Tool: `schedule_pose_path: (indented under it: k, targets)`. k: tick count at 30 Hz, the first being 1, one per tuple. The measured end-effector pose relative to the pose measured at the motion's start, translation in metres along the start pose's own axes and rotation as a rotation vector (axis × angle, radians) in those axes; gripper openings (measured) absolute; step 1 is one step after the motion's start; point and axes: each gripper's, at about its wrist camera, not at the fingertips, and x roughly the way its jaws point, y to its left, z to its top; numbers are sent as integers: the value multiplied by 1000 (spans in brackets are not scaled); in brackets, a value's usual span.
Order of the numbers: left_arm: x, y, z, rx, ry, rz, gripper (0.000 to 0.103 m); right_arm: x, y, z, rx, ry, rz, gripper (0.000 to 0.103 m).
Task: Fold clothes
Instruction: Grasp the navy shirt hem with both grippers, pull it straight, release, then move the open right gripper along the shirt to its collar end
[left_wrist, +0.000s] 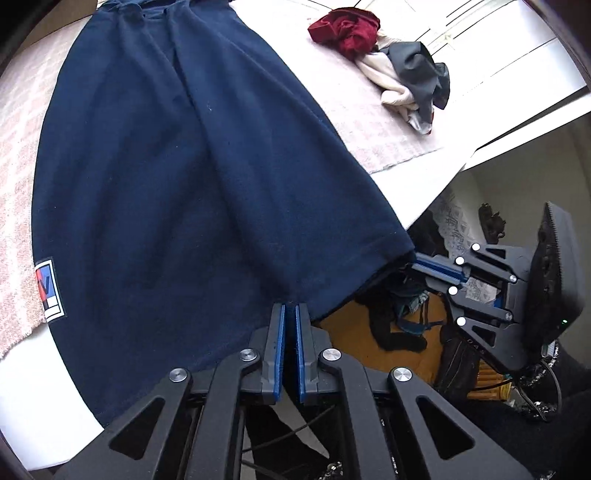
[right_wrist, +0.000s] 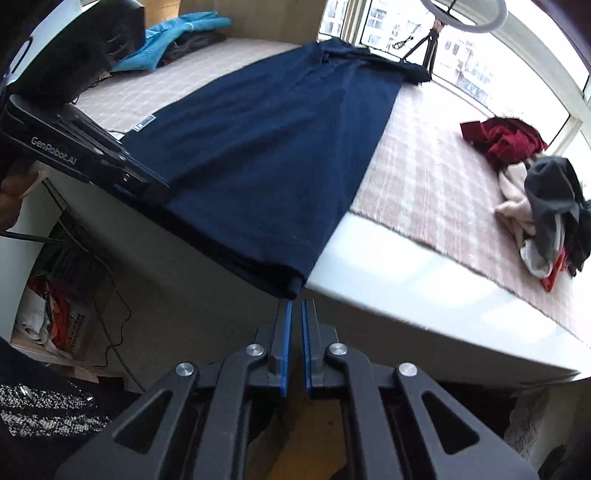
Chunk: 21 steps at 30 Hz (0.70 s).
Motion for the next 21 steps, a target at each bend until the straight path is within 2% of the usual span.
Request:
schedule_pose_path:
  k: [2, 4, 6, 8, 10, 16, 17, 19, 20, 21]
  targets:
    - [-10, 4, -2, -5, -14, 2, 20, -11, -17, 3, 102, -34, 75, 9]
    - [-29, 8, -7, -13, -57, 61, 22, -20, -36, 12, 209, -76, 121, 25]
    - [-52, 18, -16, -46, -119, 172, 32, -18, -49, 23, 268, -89, 113, 27]
    - [-68, 29, -25, -75, -154, 318, 37, -8, -50, 33, 272, -66, 108, 27]
    - [-72, 41, -33, -98, -143, 374, 38, 5, -51, 40, 282, -30, 123, 27]
    - [-55, 57, -44, -122, -80, 434, 38, 25, -40, 39, 272, 56, 120, 27]
    - [-54, 57, -45, -116, -85, 442, 36, 23, -41, 39, 271, 55, 126, 27]
    - [-56, 58, -46, -104, -100, 439, 17, 21, -42, 40, 268, 52, 139, 27]
    - [-57, 59, -46, -100, -102, 441, 4, 19, -42, 40, 266, 50, 145, 25]
    - [-59, 60, -46, -95, -104, 439, 3, 18, -43, 40, 264, 49, 152, 12]
